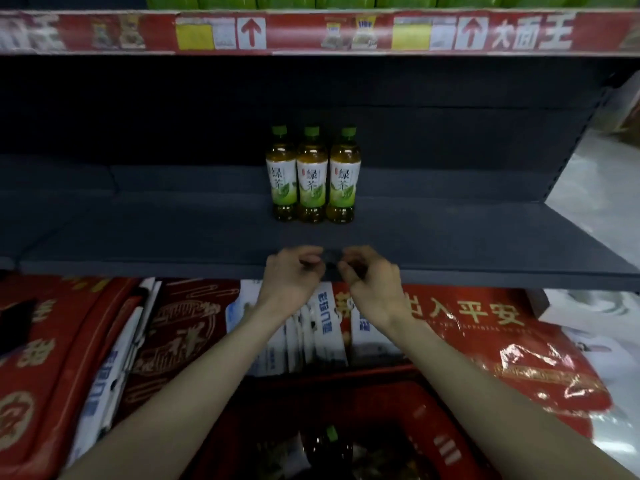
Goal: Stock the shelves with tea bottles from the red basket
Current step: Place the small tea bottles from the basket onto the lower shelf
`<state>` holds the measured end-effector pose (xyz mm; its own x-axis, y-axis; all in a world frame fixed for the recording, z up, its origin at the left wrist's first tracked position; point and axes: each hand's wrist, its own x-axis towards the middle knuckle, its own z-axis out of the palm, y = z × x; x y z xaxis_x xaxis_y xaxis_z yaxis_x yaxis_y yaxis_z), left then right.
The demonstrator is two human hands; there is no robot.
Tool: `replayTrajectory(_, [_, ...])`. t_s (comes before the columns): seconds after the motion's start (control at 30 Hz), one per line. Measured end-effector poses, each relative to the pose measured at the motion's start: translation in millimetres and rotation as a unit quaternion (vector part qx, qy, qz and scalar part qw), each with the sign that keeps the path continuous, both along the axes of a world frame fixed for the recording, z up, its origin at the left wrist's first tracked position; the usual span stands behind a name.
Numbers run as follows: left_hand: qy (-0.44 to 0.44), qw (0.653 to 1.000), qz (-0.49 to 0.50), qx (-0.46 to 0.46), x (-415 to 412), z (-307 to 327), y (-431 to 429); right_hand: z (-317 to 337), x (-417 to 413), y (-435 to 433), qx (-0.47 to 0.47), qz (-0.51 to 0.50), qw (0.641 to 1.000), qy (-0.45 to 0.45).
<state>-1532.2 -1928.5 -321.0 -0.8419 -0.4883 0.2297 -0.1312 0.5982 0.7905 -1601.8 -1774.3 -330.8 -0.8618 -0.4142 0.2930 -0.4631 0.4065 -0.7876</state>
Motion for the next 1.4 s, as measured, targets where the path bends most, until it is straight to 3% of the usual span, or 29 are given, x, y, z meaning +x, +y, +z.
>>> replayTrajectory(0.43, [-0.241, 0.967, -0.045, 0.064, 133, -115, 27, -115, 99, 74, 0.159, 0.173, 0.969, -0.08])
replayTrajectory(0.73, [-0.382, 0.921, -0.078, 0.009, 145, -196, 19, -175, 85, 129, 0.405, 0.239, 0.864, -0.178])
replayTrajectory(0.9, [-0.471, 0.873, -0.125, 0.014, 146, -227, 21, -207, 84, 158, 0.439, 0.217, 0.851, -0.188])
replayTrajectory(1.23, [-0.502, 0.85, -0.159, -0.02, 149, -263, 22, -234, 84, 157, 0.473, 0.258, 0.828, -0.154])
replayTrajectory(1.4, [-0.484, 0.856, -0.171, -0.055, 160, -277, 28, -245, 82, 157, 0.496, 0.267, 0.814, -0.145])
